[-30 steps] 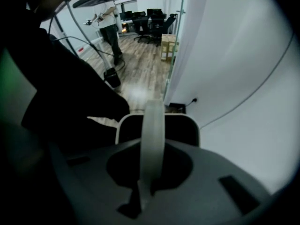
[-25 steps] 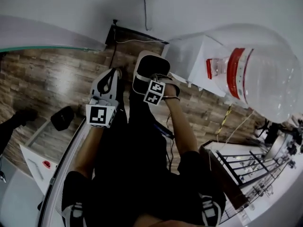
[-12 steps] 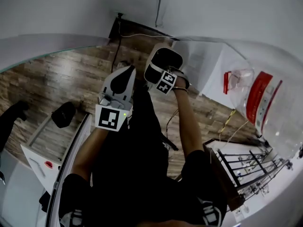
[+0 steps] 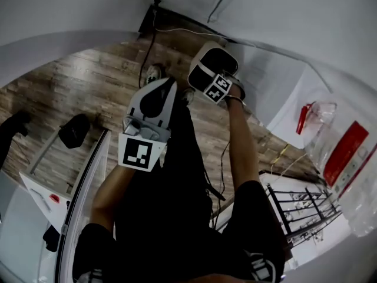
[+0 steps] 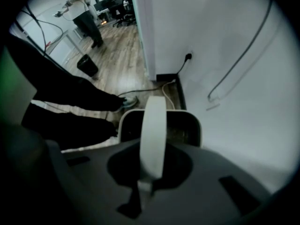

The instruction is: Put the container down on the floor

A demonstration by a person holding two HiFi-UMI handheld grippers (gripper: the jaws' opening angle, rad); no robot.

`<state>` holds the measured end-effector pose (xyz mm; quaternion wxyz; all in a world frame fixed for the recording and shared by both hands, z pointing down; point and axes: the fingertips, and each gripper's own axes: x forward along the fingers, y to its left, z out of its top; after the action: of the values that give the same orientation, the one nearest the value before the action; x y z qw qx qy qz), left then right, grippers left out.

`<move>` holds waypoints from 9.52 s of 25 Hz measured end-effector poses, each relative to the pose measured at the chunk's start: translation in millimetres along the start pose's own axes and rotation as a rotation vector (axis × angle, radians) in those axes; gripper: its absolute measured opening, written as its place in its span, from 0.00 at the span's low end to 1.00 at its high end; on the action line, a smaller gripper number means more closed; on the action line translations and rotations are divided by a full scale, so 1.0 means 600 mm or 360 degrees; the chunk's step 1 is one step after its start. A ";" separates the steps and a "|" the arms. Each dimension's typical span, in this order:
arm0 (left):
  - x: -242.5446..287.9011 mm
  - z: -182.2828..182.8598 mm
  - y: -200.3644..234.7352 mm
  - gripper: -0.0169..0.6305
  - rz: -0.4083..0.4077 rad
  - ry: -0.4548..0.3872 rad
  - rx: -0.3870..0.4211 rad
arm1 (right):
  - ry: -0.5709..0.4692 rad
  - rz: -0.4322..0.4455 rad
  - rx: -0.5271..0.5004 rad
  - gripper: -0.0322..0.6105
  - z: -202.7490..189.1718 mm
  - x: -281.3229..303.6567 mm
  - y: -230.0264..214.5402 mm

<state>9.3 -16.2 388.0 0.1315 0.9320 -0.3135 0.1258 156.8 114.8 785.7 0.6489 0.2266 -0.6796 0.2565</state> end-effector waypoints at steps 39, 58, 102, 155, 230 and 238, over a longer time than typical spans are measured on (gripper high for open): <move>0.051 -0.158 0.074 0.07 0.0158 0.0084 -0.0127 | 0.0285 0.0176 -0.0119 0.10 -0.046 0.276 -0.104; 0.058 -0.181 0.100 0.07 0.0241 0.0089 -0.0172 | 0.0313 -0.0009 -0.0254 0.10 -0.048 0.296 -0.191; 0.070 -0.204 0.095 0.07 0.0195 0.0147 -0.0222 | 0.0464 0.0090 -0.0121 0.10 -0.105 0.316 -0.141; 0.008 -0.017 0.069 0.07 0.0070 0.0019 -0.0227 | 0.0270 -0.0191 0.0137 0.25 -0.053 0.014 -0.197; -0.101 0.264 -0.179 0.07 -0.0435 -0.0189 0.0114 | -0.2024 -0.0928 0.1738 0.10 0.027 -0.930 0.098; -0.094 0.259 -0.181 0.07 -0.0446 -0.0175 0.0107 | -0.2090 -0.0991 0.1727 0.10 0.019 -0.932 0.092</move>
<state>56.3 47.8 206.8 0.0990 0.9760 -0.1828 0.0654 143.6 135.8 224.0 -0.0250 0.7754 -0.6066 0.1735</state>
